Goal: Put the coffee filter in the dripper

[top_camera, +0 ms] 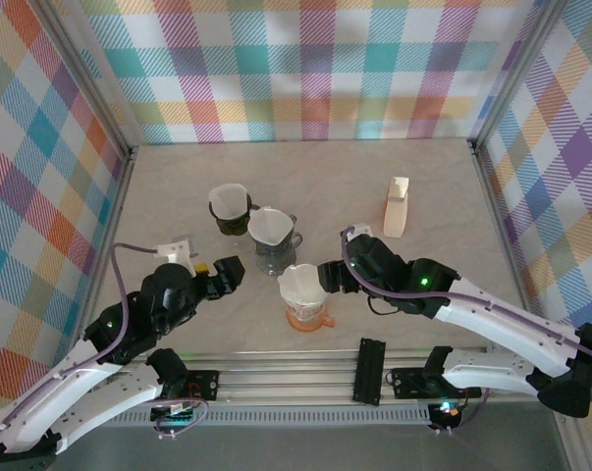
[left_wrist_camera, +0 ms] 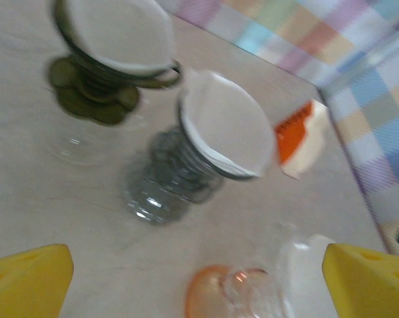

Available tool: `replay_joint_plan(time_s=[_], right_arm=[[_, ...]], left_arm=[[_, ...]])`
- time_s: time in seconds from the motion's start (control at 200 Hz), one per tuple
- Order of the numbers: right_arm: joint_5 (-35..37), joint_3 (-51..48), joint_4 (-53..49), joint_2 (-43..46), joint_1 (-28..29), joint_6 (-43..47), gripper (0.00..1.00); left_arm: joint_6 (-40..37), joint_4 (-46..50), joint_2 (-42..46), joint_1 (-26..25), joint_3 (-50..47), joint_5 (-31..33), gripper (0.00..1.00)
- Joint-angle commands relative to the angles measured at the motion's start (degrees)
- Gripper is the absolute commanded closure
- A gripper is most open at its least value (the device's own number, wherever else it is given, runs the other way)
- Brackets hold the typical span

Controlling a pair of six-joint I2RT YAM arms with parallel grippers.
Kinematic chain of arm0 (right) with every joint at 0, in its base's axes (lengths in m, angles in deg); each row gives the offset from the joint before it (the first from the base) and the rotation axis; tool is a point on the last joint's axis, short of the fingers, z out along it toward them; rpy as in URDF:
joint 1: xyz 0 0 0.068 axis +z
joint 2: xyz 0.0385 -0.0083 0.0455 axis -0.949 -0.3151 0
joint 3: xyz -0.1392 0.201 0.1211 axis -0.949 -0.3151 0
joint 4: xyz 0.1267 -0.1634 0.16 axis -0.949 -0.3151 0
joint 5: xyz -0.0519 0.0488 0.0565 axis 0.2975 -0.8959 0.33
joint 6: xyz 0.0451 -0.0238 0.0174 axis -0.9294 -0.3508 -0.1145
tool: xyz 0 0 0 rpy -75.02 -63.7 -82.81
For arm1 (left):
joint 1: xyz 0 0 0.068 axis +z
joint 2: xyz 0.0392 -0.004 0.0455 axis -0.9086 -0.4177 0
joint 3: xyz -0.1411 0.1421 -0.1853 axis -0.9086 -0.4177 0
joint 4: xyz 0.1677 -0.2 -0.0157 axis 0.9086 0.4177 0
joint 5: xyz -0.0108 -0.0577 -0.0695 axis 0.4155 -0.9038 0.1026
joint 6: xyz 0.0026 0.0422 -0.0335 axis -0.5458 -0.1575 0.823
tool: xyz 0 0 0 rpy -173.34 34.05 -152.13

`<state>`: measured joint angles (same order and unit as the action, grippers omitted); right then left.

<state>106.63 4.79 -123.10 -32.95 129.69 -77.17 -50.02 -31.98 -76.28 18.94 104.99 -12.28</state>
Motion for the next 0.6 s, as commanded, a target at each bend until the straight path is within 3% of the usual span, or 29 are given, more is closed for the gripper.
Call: replay_joint_plan(time_s=[0.0, 0.125, 0.185, 0.385, 0.595], right_arm=[[0.90, -2.23, 2.92, 1.84, -0.32, 0.81, 0.13], [0.98, -4.33, 4.54, 3.43, -0.25, 0.93, 0.13], [1.01, -5.22, 5.17, 4.27, -0.32, 1.13, 0.13], [-0.08, -7.33, 7.20, 7.00, -0.30, 1.90, 0.11], [-0.74, -8.37, 7.55, 9.75, -0.34, 2.20, 0.11]], left_arm=[[-0.91, 5.66, 0.35, 3.56, 1.01, 7.90, 0.03], [-1.45, 4.31, 1.96, 8.85, -0.53, 10.06, 0.04], [-1.15, 3.27, 1.80, 12.86, -1.47, 9.14, 0.12], [2.83, -5.36, -6.05, 27.68, -4.05, -8.10, 0.37], [9.68, -24.07, -19.76, 36.55, -10.18, -19.46, 0.74]])
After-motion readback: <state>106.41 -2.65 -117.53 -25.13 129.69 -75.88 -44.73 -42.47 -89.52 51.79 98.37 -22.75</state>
